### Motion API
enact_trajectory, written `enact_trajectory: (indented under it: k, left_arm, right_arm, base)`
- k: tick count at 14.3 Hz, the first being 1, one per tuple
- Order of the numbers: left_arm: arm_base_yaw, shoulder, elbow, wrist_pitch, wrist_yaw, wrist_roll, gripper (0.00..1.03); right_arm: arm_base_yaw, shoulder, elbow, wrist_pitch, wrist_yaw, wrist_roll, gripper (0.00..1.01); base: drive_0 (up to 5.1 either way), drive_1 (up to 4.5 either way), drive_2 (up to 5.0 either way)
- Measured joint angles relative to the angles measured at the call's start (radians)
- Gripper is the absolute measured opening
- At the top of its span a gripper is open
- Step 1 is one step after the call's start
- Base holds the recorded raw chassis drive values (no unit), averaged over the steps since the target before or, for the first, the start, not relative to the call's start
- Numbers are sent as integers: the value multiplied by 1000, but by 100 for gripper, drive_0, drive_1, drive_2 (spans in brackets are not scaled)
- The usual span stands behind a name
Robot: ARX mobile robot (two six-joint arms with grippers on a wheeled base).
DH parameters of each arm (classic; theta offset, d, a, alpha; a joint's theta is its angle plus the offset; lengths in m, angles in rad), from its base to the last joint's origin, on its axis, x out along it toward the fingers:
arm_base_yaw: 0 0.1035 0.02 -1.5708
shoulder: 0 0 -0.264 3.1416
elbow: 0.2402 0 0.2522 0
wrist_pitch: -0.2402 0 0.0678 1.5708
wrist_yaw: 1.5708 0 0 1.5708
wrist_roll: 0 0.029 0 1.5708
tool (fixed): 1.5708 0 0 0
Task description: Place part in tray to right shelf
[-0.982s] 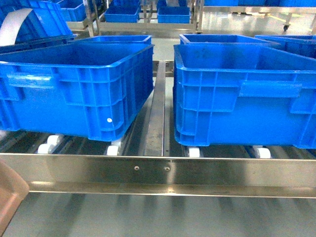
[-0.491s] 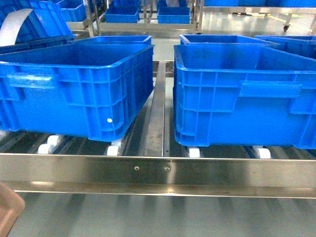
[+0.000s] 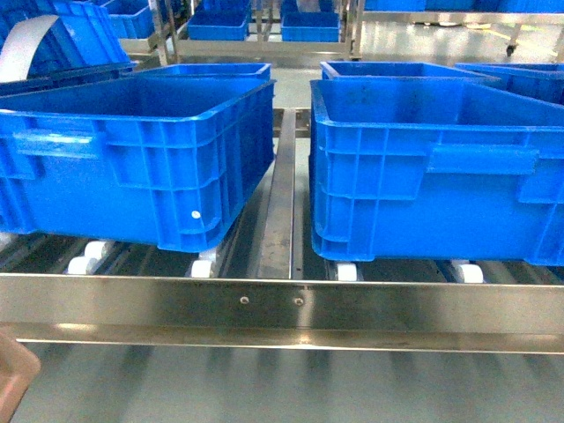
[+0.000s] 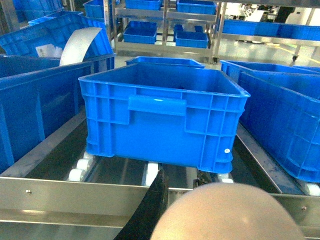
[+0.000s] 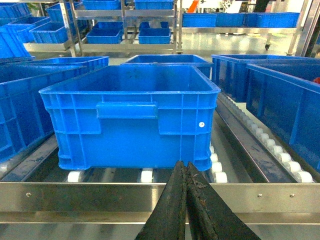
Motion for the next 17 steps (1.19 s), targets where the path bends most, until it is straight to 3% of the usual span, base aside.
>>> enact_trajectory:
  k: [2,3,4,5,6,17]
  left_arm:
    - [0,-36,0,-37,0,0,12]
    - [0,-52,0,-53,-3,0,12]
    - [0,-101,0,-113,0,0,12]
    - [0,-201,0,-254,1,1,12]
    - [0,-220,1,-211,0,3,12]
    - [0,-220,1,-233,1,3,12]
  right_arm:
    - [0,-65,2,-85,0,0,2]
    - [0,-169,1,-206,0,0,2]
    - [0,-192,3,-182,-1,0,2]
    - [0,-191,1,-211,0,0,2]
    - [0,-192,1,-196,-1,0,2]
    - [0,-192,1,-200,0,0,2]
  base:
    - [0,0,0]
    - [0,0,0]
    - [0,0,0]
    - [0,0,0]
    - [0,0,0]
    - [0,0,0]
